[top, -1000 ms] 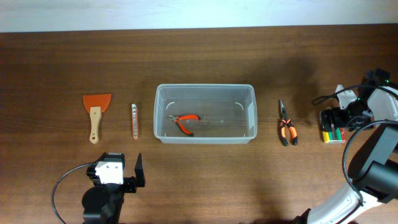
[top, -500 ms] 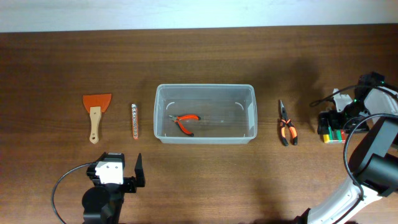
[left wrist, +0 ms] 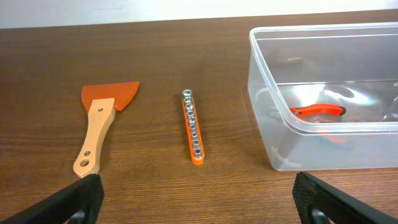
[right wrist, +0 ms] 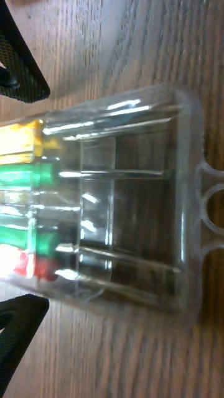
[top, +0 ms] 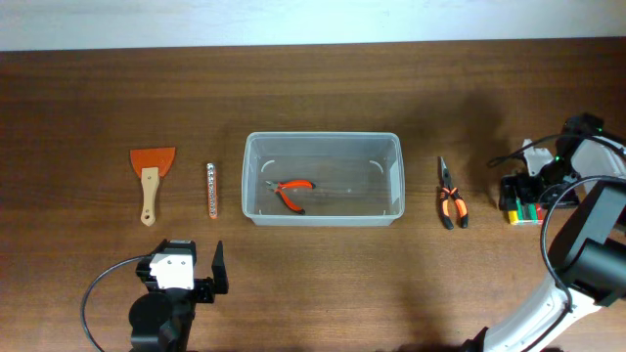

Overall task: Pack container
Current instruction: 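Lower the right gripper and grasp the clear screwdriver case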

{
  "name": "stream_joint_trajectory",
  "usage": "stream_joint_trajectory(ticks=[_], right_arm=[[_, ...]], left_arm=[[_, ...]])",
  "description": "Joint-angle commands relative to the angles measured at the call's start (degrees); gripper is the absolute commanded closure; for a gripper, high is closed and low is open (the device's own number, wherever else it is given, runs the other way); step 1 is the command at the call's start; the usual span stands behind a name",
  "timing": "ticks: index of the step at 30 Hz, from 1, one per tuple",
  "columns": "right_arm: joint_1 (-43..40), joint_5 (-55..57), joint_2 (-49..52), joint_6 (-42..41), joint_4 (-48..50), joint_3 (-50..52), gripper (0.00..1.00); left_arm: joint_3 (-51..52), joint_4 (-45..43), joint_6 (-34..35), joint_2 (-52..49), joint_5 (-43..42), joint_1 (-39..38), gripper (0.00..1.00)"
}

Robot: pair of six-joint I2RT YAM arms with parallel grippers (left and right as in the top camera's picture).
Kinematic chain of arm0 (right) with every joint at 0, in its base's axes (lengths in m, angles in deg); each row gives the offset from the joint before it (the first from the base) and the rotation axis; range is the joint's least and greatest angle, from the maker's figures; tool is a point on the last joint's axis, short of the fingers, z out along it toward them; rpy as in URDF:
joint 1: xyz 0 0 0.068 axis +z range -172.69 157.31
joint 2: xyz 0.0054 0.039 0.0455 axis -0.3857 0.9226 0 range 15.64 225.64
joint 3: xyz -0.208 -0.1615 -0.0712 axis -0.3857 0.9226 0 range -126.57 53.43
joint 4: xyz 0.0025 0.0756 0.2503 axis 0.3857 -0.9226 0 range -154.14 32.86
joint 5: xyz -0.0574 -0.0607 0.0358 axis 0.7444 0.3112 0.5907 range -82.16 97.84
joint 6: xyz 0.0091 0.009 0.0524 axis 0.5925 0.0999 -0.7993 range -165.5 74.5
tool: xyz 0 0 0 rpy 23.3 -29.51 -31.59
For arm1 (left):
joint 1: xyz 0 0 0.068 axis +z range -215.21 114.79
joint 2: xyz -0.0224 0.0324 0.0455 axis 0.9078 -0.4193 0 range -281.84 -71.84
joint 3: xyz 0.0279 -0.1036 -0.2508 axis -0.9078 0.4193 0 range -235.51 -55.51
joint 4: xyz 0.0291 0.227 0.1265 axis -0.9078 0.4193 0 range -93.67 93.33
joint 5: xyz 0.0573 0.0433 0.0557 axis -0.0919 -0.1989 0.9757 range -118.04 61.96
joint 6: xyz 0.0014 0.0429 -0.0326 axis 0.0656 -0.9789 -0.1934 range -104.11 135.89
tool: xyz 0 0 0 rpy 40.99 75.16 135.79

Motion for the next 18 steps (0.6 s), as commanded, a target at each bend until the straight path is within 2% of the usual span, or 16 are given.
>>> stream_joint_trajectory(ticks=[1,15,18], right_arm=[[-0.07,0.46,1.31,-0.42,0.02,-0.59,0.01],[-0.07,0.48,1.31,-0.46,0.02,-0.61,0.0],[-0.07,0.48,1.31,-0.46,0.02,-0.66,0.06]], left_arm=[[0.42,-0.15,0.15,0.33,-0.63,-0.28,0.01],[0.42,-0.15,0.15,0.33,-0.63,-0.28,0.01],[0.42,-0.15,0.15,0.33,-0.63,-0.28,0.01]])
